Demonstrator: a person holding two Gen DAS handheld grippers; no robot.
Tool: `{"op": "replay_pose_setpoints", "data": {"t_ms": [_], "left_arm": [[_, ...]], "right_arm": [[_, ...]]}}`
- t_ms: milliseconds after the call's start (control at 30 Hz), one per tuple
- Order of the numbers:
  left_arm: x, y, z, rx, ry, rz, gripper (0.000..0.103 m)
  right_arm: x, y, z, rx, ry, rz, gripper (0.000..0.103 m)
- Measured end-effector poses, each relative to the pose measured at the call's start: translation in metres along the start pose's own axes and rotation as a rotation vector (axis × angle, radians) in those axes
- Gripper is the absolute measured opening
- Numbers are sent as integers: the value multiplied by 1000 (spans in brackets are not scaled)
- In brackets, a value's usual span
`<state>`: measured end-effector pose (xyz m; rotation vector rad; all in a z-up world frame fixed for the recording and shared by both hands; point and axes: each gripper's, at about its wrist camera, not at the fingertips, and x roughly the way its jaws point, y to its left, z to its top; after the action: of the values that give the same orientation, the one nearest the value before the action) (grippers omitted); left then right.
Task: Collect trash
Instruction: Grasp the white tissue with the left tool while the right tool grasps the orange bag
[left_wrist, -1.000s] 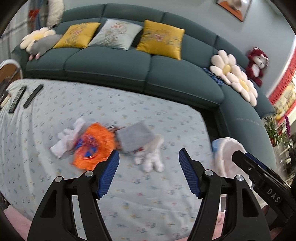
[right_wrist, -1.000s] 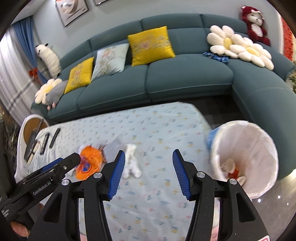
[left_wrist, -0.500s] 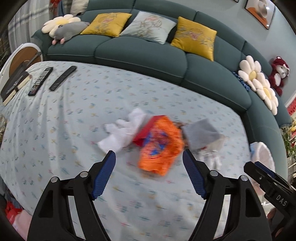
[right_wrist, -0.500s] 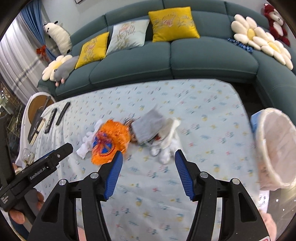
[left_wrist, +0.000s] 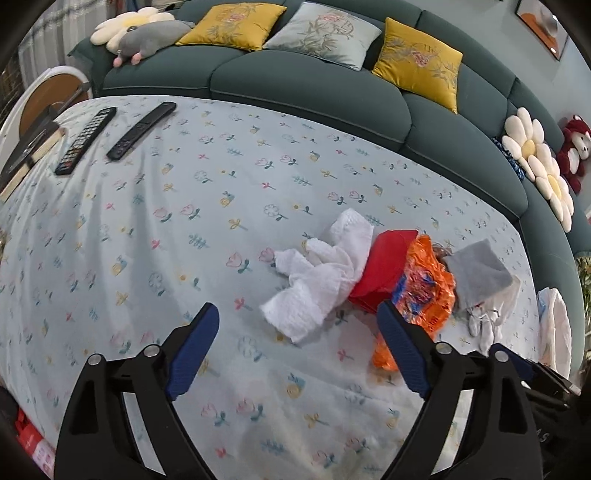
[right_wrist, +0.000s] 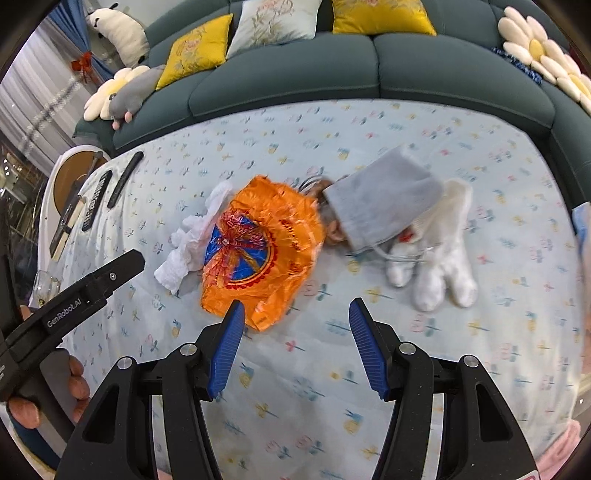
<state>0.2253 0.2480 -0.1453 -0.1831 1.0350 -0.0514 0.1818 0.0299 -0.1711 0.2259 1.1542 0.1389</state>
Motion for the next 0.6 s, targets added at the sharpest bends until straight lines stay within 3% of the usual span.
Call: {"op": "replay_pose_setpoints", "data": {"t_ms": [67,300,500,567,600], "left_arm": [[10,0,4,9,6,-6,85],[50,3,12,-8,62,-41,81],[62,5,4,-8,100,-101,46],[63,4,1,-7,107,-116,28],[63,4,0,-10,111,-115,24]], "right_arm": [[11,5,3,11,7,-1,64],[51,10,10,47,48,-28,66],[66,8,12,75,43,-27,62],[68,12,12,52,43,-42,48],[68,13,12,48,48,-38,38]]}}
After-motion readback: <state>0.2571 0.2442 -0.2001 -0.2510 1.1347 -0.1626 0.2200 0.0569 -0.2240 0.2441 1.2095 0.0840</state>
